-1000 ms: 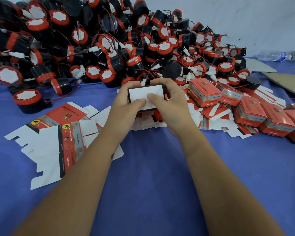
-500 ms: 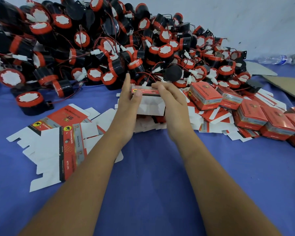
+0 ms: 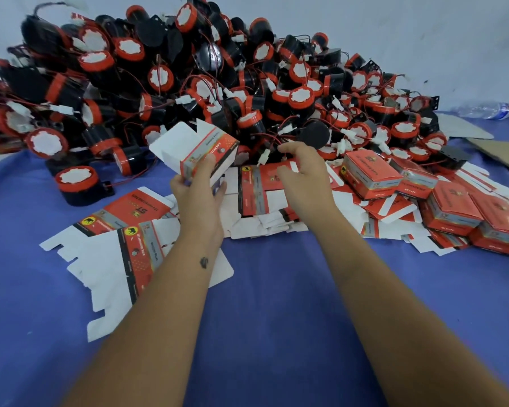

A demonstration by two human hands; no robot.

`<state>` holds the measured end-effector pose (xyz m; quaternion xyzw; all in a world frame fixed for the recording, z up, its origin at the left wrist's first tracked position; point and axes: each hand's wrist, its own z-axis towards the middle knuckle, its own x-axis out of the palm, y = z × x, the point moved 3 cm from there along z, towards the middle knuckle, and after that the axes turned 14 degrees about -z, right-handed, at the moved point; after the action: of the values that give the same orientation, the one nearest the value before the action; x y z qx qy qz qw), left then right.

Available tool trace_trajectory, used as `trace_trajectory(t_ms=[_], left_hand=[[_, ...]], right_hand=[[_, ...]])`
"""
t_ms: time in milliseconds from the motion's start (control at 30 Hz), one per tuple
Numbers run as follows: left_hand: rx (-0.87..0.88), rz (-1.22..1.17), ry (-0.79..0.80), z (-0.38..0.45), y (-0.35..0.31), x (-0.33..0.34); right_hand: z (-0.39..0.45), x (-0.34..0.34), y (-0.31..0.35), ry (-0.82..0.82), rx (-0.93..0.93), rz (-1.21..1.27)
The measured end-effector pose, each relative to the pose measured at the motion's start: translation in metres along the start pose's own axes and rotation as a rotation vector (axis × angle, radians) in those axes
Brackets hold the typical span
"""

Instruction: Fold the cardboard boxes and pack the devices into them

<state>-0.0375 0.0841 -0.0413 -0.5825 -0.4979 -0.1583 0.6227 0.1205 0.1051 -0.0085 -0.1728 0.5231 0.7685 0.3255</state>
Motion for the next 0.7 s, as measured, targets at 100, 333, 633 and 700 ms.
trace_trajectory(t_ms=[100,333,633,700], left_hand=[[-0.015,0.018,0.010,0.002,0.002,-0.002],[-0.013,0.078,0.032,0.009,0.006,-0.002],[-0.026,-0.061,0.071,0.006,0.000,-0.002],[-0.037,-0.068,0.089,0.003,-0.001,-0.001]], right_hand=[[0.027,0.006,0.016,0.067,-0.105,-0.156],[0.057,0.027,0.014,0.269,-0.013,-0.205],[0.032,-0.002,0.026,-0.016,-0.040,0.082],[0.015,-0.010,0.027,0.054,-0.061,0.219]])
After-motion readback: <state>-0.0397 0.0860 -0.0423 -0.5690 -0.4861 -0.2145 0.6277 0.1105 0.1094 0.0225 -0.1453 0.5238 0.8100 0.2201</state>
